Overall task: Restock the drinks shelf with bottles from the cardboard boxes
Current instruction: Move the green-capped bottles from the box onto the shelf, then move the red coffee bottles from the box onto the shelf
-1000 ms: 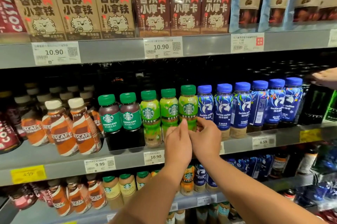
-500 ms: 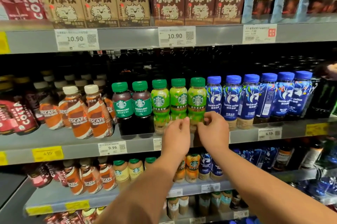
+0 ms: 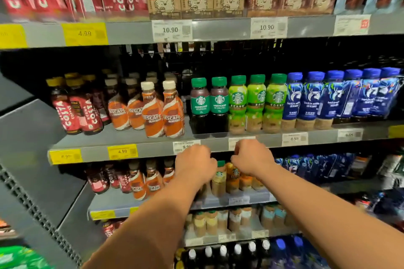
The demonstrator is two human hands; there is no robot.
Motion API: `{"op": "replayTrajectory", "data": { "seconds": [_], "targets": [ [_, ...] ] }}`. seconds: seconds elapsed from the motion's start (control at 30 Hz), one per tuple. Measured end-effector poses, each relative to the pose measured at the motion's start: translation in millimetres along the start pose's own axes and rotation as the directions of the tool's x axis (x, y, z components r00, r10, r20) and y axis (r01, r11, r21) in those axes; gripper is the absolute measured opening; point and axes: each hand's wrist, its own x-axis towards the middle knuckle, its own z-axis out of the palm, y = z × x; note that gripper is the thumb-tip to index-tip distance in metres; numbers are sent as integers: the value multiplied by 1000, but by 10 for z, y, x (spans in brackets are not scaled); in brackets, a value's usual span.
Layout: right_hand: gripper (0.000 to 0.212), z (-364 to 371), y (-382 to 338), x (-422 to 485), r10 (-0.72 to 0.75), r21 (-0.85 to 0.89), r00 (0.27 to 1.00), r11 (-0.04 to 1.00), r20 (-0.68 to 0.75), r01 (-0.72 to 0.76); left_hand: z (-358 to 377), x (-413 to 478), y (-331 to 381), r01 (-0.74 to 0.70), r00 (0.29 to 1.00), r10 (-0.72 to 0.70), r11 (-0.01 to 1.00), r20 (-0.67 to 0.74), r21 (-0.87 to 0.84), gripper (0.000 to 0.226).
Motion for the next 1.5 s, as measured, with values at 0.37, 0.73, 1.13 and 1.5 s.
{"op": "replayTrajectory", "data": {
  "seconds": [0.37,0.73,1.13,1.5],
  "targets": [
    [12,462,-662,-776,35,-121,993,992,117,-21,98,-722,-824,-84,992,71,989,106,123,23],
    [21,1168,-869,-1211,-26,-97,970,994,244,51,529,-1361,-1156,-11,981,-4,997,192,75,24],
    [28,2759,-1169,-1700,-25,-65,893,996,449,61,1599,-1954,-2120,55,920,-81,995,383,79,24],
    [34,4238,-1141,-2049,177,-54,773,982,609,-183,2850,-2361,-2857,16,823,-34,999,566,37,21]
  ]
}}
